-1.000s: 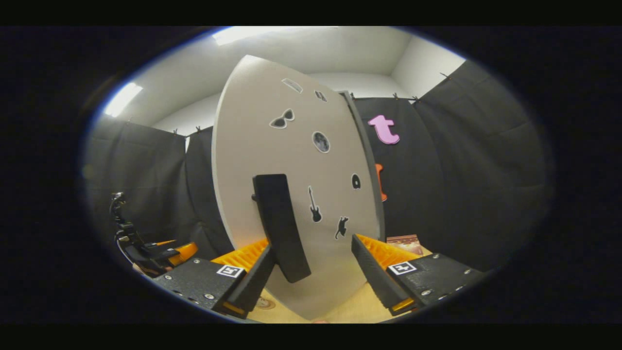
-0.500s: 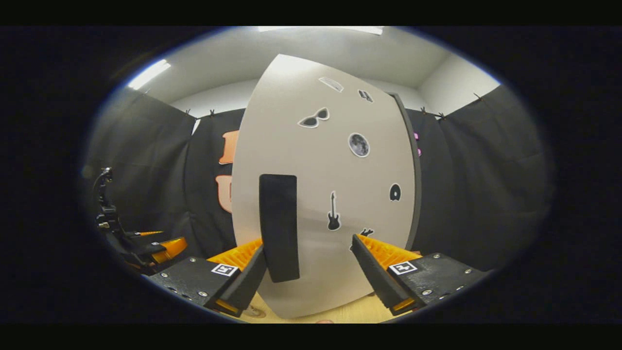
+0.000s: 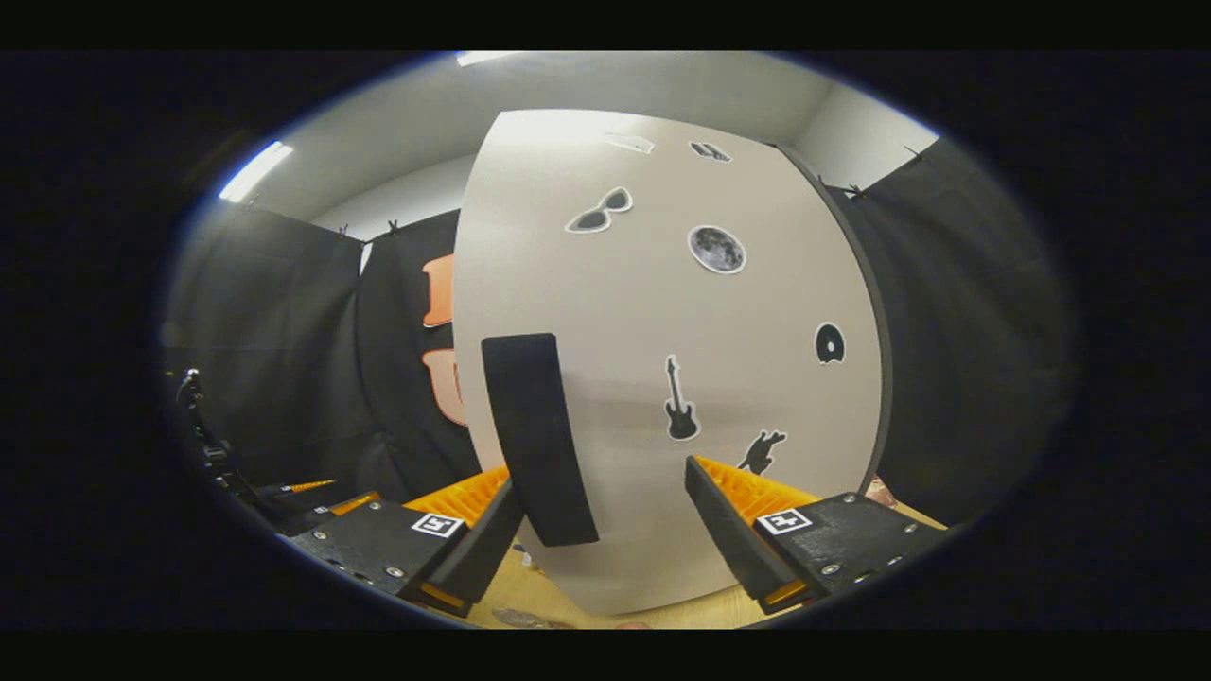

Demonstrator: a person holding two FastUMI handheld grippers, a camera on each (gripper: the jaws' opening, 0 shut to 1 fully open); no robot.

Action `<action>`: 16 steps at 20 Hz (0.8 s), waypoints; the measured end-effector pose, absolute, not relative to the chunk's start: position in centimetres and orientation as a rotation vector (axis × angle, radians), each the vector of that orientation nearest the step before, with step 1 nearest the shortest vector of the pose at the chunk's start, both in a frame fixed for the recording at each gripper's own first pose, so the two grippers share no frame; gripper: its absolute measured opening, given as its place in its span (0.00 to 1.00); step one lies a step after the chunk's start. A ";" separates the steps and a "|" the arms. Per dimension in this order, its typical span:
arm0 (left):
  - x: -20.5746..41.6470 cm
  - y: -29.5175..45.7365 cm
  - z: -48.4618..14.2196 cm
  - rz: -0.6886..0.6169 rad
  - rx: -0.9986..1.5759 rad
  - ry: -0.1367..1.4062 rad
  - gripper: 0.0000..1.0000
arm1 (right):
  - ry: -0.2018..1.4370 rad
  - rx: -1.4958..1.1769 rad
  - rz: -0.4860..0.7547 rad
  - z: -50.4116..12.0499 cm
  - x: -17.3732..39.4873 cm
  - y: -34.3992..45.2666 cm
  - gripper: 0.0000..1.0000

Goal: Open the cabinet door with the right hand, grasp the bottle in the cabinet with the left hand and place it on the coaster, then close the cabinet door with the right hand.

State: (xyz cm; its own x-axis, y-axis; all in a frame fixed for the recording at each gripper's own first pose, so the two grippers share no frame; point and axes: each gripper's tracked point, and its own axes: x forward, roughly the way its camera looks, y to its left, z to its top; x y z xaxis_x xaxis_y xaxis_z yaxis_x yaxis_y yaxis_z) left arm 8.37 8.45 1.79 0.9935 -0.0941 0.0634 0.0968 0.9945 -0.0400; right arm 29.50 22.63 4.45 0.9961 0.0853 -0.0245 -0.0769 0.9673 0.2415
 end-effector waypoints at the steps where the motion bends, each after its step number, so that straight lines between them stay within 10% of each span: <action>1: 8.7 8.4 1.8 -0.101 -0.041 -0.063 0.95 | 0.034 0.244 0.080 4.4 30.0 22.9 1.00; 16: 10.8 9.5 -1.1 -0.104 -0.077 0.024 0.95 | 0.079 0.210 0.069 2.2 33.6 23.9 0.95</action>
